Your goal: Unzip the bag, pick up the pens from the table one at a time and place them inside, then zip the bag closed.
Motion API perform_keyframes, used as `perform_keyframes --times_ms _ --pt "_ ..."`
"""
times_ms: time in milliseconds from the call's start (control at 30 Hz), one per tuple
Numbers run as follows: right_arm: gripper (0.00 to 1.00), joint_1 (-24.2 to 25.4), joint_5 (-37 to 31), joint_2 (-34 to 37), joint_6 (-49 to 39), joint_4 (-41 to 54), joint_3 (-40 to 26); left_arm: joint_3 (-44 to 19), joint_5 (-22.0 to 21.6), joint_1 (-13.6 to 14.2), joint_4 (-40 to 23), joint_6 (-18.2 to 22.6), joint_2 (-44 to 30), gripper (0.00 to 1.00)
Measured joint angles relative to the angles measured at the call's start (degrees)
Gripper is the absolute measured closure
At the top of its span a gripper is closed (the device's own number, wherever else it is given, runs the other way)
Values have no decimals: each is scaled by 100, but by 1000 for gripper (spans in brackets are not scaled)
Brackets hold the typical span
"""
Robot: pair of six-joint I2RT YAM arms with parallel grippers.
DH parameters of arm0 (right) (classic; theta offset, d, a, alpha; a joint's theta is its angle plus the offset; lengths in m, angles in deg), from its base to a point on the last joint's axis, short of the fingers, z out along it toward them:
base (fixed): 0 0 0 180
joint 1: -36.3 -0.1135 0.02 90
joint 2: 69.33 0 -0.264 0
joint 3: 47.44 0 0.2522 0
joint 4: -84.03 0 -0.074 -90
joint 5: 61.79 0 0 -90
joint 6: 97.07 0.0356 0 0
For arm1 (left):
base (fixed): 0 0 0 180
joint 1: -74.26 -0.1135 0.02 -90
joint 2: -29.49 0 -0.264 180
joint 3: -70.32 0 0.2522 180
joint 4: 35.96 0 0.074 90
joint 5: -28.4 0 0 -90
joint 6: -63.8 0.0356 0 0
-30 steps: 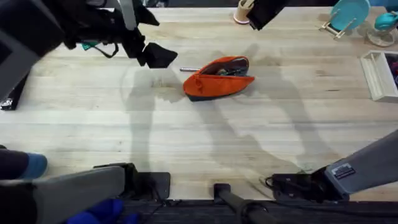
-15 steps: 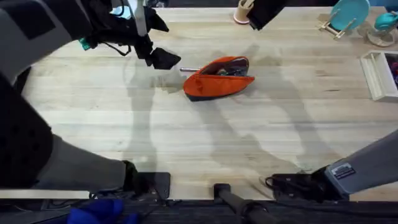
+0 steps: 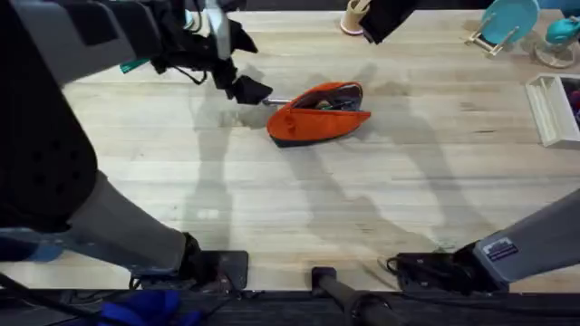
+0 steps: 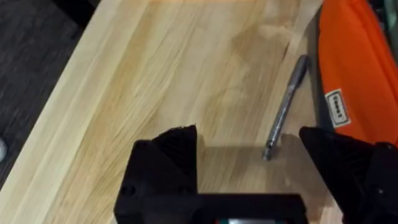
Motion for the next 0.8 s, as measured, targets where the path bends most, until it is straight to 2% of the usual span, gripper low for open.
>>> perform_keyframes --times_ms 167,267,567,800 --pt "3 0 0 1 -2 -1 0 0 -342 418 88 -4 -19 7" --pt "3 0 0 -1 0 -1 0 0 -517 538 192 -44 -19 7" --pt "3 0 1 -1 0 -3 0 -31 -698 542 264 -181 -82 8" --pt "3 0 1 -1 0 -3 0 -46 -738 544 126 -203 -504 8"
